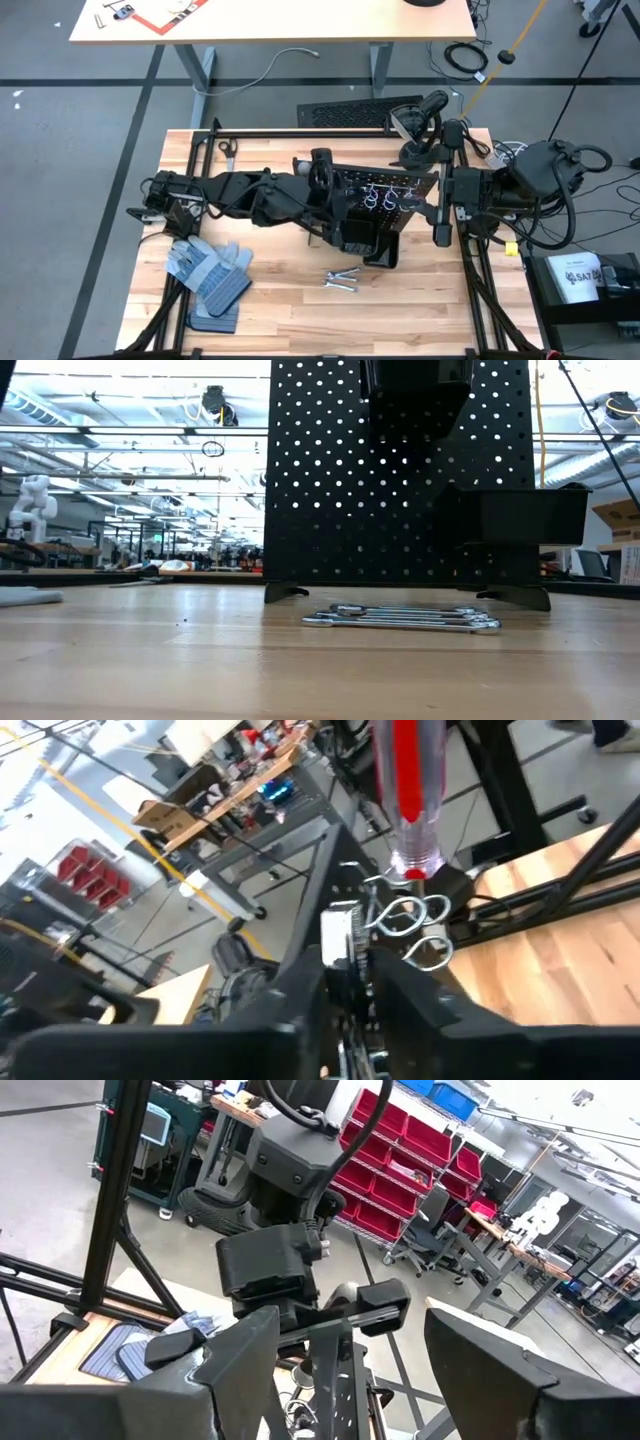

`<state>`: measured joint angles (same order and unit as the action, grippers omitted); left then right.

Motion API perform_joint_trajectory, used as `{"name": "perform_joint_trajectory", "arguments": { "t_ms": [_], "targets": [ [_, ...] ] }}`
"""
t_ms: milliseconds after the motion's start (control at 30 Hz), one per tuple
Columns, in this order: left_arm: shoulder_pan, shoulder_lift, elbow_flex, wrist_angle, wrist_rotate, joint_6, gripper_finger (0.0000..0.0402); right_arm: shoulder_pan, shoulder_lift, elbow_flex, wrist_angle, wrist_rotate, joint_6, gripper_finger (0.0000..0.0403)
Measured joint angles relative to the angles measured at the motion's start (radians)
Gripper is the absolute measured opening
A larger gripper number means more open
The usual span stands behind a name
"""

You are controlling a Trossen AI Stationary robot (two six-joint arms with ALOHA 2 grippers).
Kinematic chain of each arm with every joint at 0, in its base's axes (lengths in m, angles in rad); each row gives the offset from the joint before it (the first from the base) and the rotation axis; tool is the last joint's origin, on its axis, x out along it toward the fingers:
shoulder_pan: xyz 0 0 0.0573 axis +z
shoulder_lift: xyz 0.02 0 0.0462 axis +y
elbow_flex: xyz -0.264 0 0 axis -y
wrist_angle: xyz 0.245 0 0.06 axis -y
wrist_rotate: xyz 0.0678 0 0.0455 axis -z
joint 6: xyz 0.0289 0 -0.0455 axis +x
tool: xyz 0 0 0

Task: Hang tools onto peg board
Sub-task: Unhang the black pliers from the black peg board

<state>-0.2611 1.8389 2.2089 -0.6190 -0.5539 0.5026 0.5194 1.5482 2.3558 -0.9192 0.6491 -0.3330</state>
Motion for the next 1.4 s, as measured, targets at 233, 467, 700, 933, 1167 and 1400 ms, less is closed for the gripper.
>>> {"name": "perform_joint_trajectory", "arguments": {
  "t_ms": [233,467,700,933,1167,1400],
  "targets": [
    [-0.001,0.0,-0.001,0.006,0.015,-0.001,0.0035,0.0,0.0,0.0,0.0,0.0,0.0,0.0247],
    [-0.01,0.0,-0.001,0.044,0.014,0.003,0.0035,0.0,0.001,0.0,-0.008,0.0,0.011,0.0247],
    [-0.02,0.0,-0.002,0.088,0.01,0.027,0.0035,0.0,0.001,0.0,-0.016,0.0,0.024,0.0247],
    [-0.021,-0.004,-0.002,0.118,0.006,0.031,0.0035,0.0,0.001,0.0,-0.016,0.0,0.031,0.0247],
    [-0.023,-0.008,-0.002,0.12,-0.009,0.031,0.006,0.0,0.001,0.0,-0.018,0.0,0.033,0.0247],
    [-0.023,-0.013,0.0,0.118,-0.017,0.034,0.0075,0.0,0.001,0.0,-0.019,0.0,0.033,0.0247]
  ]
}}
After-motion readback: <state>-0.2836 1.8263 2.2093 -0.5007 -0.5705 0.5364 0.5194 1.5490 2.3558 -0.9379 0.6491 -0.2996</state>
